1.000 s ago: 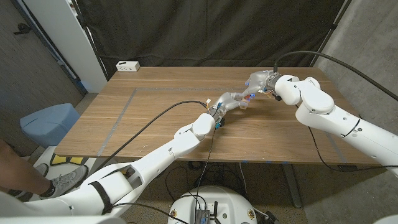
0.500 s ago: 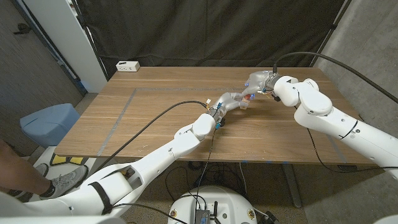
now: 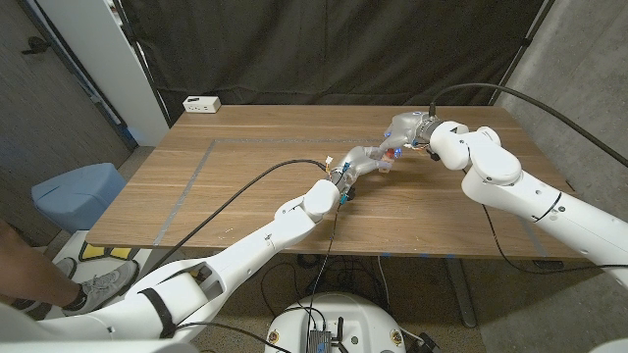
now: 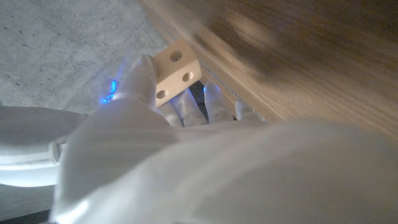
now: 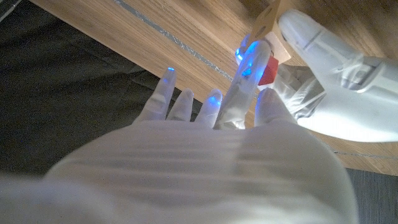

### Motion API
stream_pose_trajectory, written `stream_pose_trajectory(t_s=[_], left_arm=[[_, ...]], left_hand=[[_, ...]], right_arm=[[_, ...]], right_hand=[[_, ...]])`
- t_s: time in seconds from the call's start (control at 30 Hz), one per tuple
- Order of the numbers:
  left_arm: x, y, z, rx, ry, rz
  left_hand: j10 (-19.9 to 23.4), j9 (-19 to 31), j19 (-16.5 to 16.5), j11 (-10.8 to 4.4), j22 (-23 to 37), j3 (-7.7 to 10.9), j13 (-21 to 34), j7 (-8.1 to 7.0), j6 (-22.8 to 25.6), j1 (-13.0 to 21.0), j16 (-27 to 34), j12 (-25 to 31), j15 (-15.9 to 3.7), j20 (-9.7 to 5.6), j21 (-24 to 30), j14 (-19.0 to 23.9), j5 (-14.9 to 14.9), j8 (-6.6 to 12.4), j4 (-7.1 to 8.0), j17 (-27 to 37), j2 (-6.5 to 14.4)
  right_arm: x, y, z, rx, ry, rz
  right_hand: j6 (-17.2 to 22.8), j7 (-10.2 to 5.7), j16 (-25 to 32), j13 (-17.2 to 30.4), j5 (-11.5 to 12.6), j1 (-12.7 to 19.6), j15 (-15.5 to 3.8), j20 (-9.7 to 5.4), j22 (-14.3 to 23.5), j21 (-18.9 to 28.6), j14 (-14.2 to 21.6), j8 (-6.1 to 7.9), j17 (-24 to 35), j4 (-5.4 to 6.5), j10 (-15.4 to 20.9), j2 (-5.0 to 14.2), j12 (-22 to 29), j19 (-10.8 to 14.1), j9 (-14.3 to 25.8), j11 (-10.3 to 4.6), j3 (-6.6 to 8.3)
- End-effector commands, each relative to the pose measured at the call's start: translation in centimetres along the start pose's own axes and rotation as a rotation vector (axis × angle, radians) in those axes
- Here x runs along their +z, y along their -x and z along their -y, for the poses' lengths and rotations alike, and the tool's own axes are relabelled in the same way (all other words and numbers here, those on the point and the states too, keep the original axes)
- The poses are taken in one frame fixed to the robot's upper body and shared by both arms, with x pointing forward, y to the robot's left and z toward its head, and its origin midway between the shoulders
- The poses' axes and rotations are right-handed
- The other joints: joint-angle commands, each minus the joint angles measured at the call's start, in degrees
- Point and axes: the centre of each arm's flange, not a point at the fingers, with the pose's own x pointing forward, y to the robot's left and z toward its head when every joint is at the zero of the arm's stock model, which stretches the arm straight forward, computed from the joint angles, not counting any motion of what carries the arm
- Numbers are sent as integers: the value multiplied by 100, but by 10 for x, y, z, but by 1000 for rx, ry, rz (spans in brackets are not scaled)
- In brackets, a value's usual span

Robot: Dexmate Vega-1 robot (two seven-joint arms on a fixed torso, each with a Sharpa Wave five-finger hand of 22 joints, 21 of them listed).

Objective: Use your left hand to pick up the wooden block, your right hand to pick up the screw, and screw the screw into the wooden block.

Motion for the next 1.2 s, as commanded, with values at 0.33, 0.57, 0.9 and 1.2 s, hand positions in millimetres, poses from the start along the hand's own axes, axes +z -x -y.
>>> stream_pose_trajectory(t_s=[0.33, 0.57, 0.9, 1.2], left_arm=[[-1, 2, -2, 4, 3, -1], [-2, 2, -5, 9, 2, 0], [-2, 1, -9, 14, 2, 2], [-2, -1, -12, 11, 8, 4]], left_hand=[[66, 34, 11, -19, 28, 634, 606, 201, 231, -459, 11, 395, -320, 42, 36, 26, 41, 20, 583, 8, 502], [76, 34, 11, -20, 28, 645, 606, 205, 239, -440, 14, 399, -336, 35, 37, 31, 41, 23, 551, 4, 483], [143, 33, 21, -27, 27, 619, 580, 205, 284, -410, 36, 409, -366, 23, 40, 51, 31, 38, 502, 6, 430], [202, 31, 37, -34, 27, 591, 560, 224, 322, -403, 56, 420, -388, 15, 46, 71, 20, 47, 489, 11, 409]], right_arm=[[1, 1, -2, -37, -3, -31], [0, 1, 0, -24, 3, -44], [-4, 4, 6, -27, -2, -71], [-10, 8, 9, -53, -37, -106]], right_hand=[[63, 79, 17, 10, 29, -253, -336, -62, 20, 19, 175, 233, -6, 36, 236, 0, -14, 51, -2, -20, -142], [-52, 73, -35, 13, 32, -437, -290, -22, 21, 13, 157, 238, -10, 52, 243, -169, -64, 41, -20, 28, -263], [-420, 70, -110, 22, 67, -811, -222, 43, 23, 0, 66, -12, 9, 139, 109, -377, -156, -10, -16, 108, -453], [-851, 72, -139, 28, 93, -958, -136, 87, 22, -5, 30, -283, 8, 183, -7, -369, -184, -35, 1, 173, -485]])
